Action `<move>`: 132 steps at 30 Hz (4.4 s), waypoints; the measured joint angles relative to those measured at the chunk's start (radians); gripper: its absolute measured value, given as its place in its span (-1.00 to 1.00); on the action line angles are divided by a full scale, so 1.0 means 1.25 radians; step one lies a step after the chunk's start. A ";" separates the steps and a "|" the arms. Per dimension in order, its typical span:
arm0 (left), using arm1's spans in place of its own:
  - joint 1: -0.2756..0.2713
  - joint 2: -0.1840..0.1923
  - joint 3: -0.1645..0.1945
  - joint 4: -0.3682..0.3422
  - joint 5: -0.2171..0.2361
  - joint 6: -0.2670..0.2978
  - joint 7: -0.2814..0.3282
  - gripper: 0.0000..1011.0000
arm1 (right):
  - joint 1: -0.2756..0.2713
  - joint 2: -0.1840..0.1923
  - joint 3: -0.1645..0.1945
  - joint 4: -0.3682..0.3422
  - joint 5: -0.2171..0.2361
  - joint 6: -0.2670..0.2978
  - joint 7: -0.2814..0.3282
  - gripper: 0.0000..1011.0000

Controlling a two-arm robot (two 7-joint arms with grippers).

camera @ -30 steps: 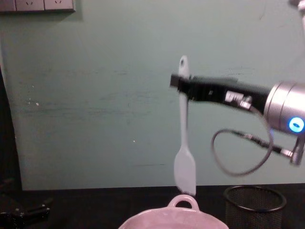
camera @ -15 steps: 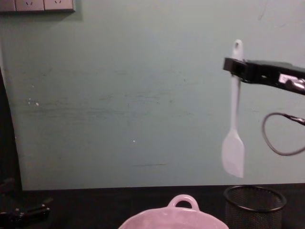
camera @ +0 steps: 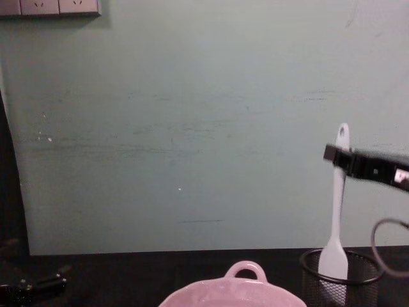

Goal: Use the one hand to pick up the spoon and stir the clear water in the bowl.

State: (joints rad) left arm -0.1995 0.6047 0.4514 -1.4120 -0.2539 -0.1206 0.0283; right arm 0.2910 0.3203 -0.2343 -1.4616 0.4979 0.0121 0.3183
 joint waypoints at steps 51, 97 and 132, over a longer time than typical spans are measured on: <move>0.000 0.000 0.000 0.000 0.000 0.000 0.000 1.00 | -0.003 -0.033 0.011 0.131 0.178 0.005 0.034 -0.77; 0.000 0.000 0.000 0.000 0.000 0.000 0.000 1.00 | -0.140 0.064 0.034 0.069 0.069 -0.047 -0.129 0.98; 0.000 0.000 0.000 0.000 0.000 0.000 0.000 1.00 | -0.020 0.051 -0.085 0.235 -0.339 -0.219 -0.281 0.98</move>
State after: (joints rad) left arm -0.1995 0.6046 0.4514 -1.4120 -0.2539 -0.1206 0.0283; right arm 0.2661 0.3846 -0.3411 -1.1675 0.0745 -0.2612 -0.0324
